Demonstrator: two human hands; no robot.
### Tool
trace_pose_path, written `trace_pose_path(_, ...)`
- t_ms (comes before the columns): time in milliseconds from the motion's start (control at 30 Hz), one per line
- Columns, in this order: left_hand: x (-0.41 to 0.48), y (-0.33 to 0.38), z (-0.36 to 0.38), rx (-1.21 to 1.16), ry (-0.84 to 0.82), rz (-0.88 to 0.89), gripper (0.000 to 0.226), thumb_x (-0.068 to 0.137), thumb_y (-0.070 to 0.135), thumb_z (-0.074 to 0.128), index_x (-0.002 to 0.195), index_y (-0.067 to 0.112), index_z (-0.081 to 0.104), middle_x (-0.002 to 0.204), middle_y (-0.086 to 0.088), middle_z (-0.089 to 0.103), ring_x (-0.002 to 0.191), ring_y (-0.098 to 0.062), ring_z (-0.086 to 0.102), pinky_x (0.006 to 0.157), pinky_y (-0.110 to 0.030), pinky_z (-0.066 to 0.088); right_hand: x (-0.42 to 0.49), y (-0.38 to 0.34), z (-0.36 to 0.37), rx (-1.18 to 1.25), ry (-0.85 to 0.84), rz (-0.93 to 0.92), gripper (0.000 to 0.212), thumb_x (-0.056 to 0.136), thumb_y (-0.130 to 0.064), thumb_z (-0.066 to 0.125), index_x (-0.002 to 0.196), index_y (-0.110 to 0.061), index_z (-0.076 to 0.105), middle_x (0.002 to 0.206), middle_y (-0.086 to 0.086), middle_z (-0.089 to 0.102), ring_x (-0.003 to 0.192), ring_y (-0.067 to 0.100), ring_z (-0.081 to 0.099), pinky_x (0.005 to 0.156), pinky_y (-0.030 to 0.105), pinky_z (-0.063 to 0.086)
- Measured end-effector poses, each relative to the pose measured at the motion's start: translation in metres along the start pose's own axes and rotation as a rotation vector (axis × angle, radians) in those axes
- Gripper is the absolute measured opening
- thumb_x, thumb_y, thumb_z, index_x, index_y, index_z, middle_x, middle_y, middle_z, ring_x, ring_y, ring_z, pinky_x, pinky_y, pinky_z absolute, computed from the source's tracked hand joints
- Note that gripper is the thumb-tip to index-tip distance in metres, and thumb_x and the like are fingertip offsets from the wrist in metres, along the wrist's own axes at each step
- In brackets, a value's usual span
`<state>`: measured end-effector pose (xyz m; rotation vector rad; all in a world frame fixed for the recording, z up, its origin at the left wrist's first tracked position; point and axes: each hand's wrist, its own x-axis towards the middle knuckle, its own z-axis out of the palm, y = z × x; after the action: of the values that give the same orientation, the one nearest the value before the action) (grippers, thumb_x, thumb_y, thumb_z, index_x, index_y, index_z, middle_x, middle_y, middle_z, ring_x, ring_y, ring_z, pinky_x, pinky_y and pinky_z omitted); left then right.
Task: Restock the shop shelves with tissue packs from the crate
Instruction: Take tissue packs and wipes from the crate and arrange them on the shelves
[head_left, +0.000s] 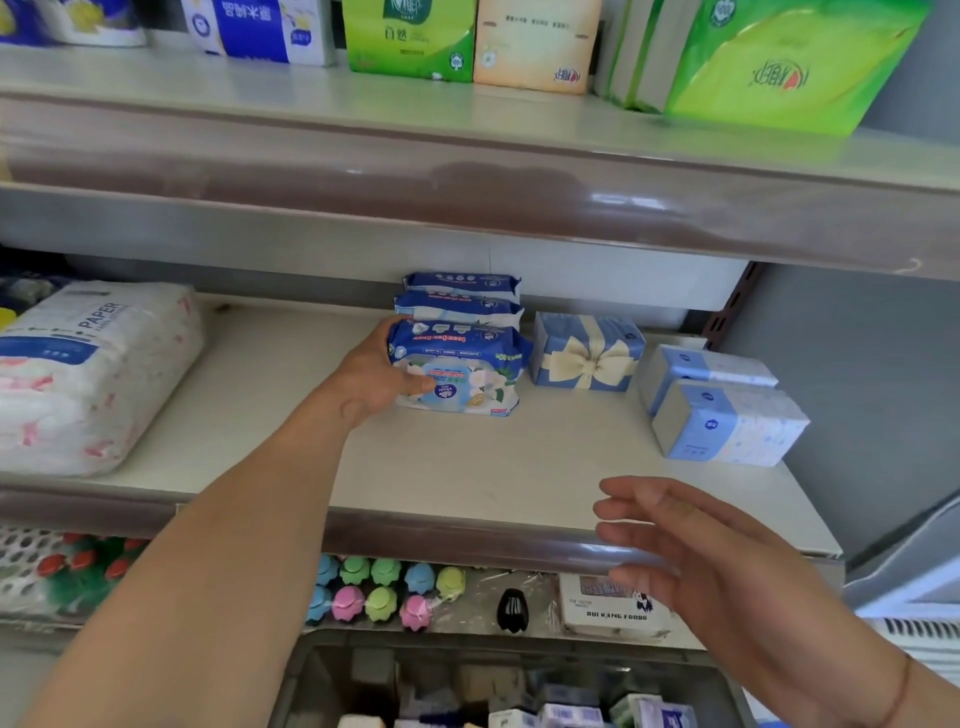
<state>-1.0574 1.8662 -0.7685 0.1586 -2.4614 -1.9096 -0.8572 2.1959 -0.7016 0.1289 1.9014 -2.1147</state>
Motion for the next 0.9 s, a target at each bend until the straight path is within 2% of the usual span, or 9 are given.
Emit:
trace_pose_path(100,-0.003,0.002,0.0,0.07,0.043,-0.038,0.095,0.064,0.002,0.094,0.144,0.021,0.045,0.129,0.0,0.067,0.118,-0.021,0.065,0.105,-0.043,0.053,-0.002,-0.001,0.001,0.051,-0.008,0.018,0.036,0.081,-0.033,0.078,0.11,-0.011,0.079,0.119,0.018,0.072,0.11,0.031,0.068,0.083,0.041,0.059)
trace_pose_path(133,-0.007,0.004,0.0,0.104,0.082,-0.053,0.097,0.065,0.008,0.095,0.146,0.016,0.044,0.133,-0.002,0.065,0.121,-0.023,0.064,0.106,-0.043,0.052,-0.004,-0.002,0.002,0.058,0.002,0.023,0.033,0.084,-0.029,0.071,0.109,-0.01,0.078,0.119,0.019,0.072,0.108,0.031,0.068,0.086,0.044,0.057)
trace_pose_path(233,-0.036,0.018,0.002,0.261,0.242,-0.091,0.095,0.072,0.033,0.093,0.148,0.008,0.042,0.141,-0.01,0.058,0.125,-0.026,0.06,0.105,-0.04,0.05,-0.012,-0.007,0.002,0.051,0.013,0.022,0.034,0.085,-0.028,0.063,0.11,-0.01,0.078,0.117,0.017,0.073,0.106,0.028,0.069,0.087,0.046,0.055)
trace_pose_path(300,-0.068,0.031,0.003,0.262,0.314,-0.032,0.071,0.079,0.036,0.087,0.135,0.009,0.054,0.125,-0.008,0.066,0.116,-0.026,0.064,0.098,-0.037,0.053,-0.02,-0.009,0.003,0.043,-0.001,0.011,0.031,0.09,-0.026,0.061,0.112,-0.011,0.078,0.118,0.015,0.073,0.105,0.026,0.07,0.081,0.041,0.055)
trace_pose_path(367,-0.109,0.048,0.004,0.18,0.298,0.037,0.046,0.084,0.034,0.083,0.121,0.016,0.06,0.108,-0.002,0.069,0.104,-0.025,0.068,0.09,-0.04,0.057,-0.03,-0.011,0.003,0.051,-0.021,0.002,0.027,0.098,-0.022,0.057,0.114,-0.012,0.076,0.118,0.014,0.073,0.102,0.024,0.07,0.076,0.037,0.054)
trace_pose_path(467,-0.175,0.078,0.012,0.114,0.212,0.089,0.027,0.09,0.031,0.077,0.113,0.023,0.065,0.107,-0.004,0.069,0.093,-0.02,0.069,0.086,-0.041,0.06,-0.047,-0.017,0.004,0.07,-0.062,-0.02,0.026,0.101,-0.023,0.057,0.116,-0.013,0.075,0.115,0.013,0.073,0.097,0.023,0.069,0.071,0.034,0.051)
trace_pose_path(600,-0.257,0.102,0.033,0.105,0.149,0.11,0.016,0.092,0.029,0.075,0.107,0.026,0.069,0.1,0.002,0.069,0.089,-0.015,0.067,0.083,-0.039,0.062,-0.074,-0.013,0.004,0.065,-0.108,-0.026,0.023,0.1,-0.025,0.061,0.114,-0.014,0.075,0.11,0.011,0.073,0.093,0.022,0.067,0.068,0.031,0.051)
trace_pose_path(700,-0.303,0.11,0.048,0.13,0.15,0.109,0.011,0.093,0.03,0.074,0.103,0.027,0.07,0.1,0.005,0.069,0.093,-0.021,0.07,0.07,-0.029,0.06,-0.091,-0.005,0.002,0.037,-0.132,-0.035,0.024,0.1,-0.024,0.062,0.116,-0.012,0.074,0.106,0.01,0.073,0.092,0.021,0.065,0.068,0.031,0.051)
trace_pose_path(900,-0.37,0.085,0.075,0.099,0.139,0.038,0.006,0.092,0.03,0.074,0.098,0.029,0.072,0.094,0.007,0.071,0.095,-0.016,0.069,0.085,-0.039,0.062,-0.11,0.036,-0.009,-0.115,-0.131,0.064,0.026,0.1,-0.027,0.063,0.117,-0.011,0.072,0.1,0.006,0.073,0.088,0.019,0.066,0.068,0.029,0.053)
